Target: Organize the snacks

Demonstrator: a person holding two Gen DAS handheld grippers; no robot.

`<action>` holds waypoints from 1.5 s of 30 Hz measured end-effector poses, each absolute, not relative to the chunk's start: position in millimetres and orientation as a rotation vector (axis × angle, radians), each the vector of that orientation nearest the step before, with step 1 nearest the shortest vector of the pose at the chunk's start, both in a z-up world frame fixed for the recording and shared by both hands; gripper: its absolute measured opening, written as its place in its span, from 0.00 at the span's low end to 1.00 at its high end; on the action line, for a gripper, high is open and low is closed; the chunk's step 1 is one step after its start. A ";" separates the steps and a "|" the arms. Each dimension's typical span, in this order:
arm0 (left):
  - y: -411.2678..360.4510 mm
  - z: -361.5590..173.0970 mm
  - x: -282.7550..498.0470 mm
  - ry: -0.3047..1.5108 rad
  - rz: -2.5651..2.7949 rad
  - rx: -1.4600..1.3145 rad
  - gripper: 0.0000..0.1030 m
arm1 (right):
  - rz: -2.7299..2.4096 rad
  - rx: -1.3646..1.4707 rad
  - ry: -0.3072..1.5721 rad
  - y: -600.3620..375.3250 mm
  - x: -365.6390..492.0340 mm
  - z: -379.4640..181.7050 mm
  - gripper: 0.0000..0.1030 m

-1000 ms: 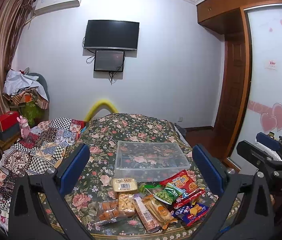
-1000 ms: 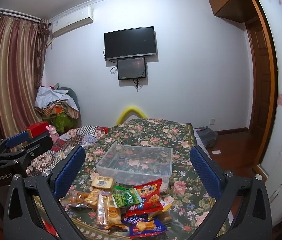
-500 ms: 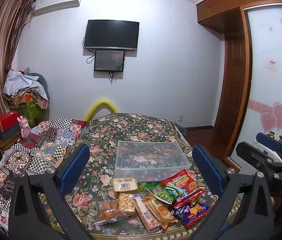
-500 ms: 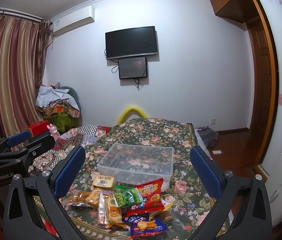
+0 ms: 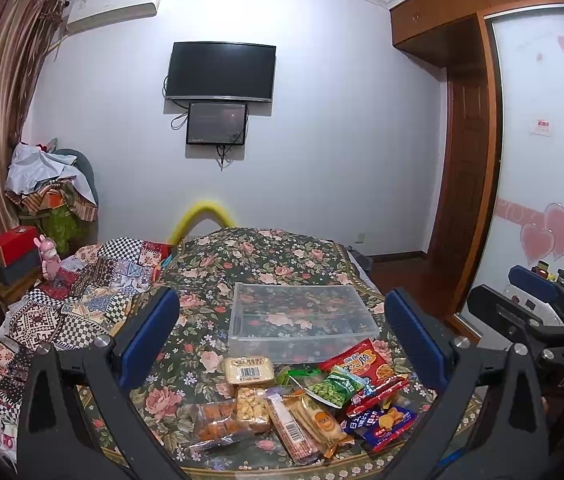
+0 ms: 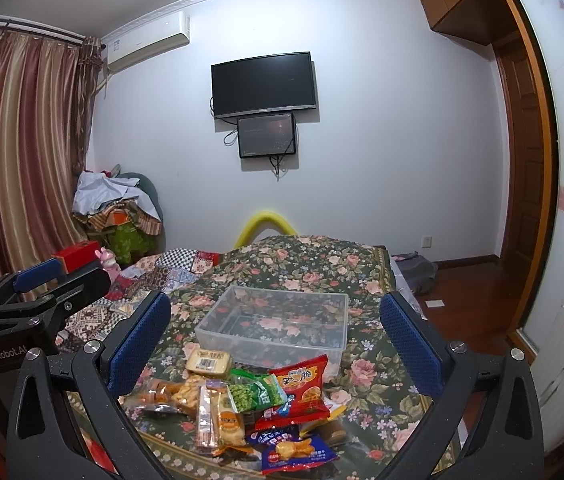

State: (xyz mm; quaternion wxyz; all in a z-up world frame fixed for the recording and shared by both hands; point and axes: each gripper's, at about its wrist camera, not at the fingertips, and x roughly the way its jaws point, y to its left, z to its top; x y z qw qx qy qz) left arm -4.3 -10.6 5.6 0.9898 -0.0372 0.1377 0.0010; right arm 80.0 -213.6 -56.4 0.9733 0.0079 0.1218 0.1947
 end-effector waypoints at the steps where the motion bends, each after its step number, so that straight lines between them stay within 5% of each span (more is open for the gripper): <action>1: -11.0 5.1 -4.1 0.276 0.002 -0.074 1.00 | 0.394 0.015 0.245 -213.7 80.0 -56.2 1.00; 23: -4.1 -0.4 2.0 0.293 0.007 -0.078 1.00 | 0.394 0.013 0.268 -211.1 87.2 -61.9 1.00; 35: 24.4 -45.0 34.8 0.446 0.032 -0.053 1.00 | 0.326 -0.032 0.446 -219.8 125.1 -106.9 1.00; 45: 48.1 -109.1 72.3 0.650 0.056 -0.070 0.82 | 0.341 -0.010 0.647 -228.2 153.8 -154.1 1.00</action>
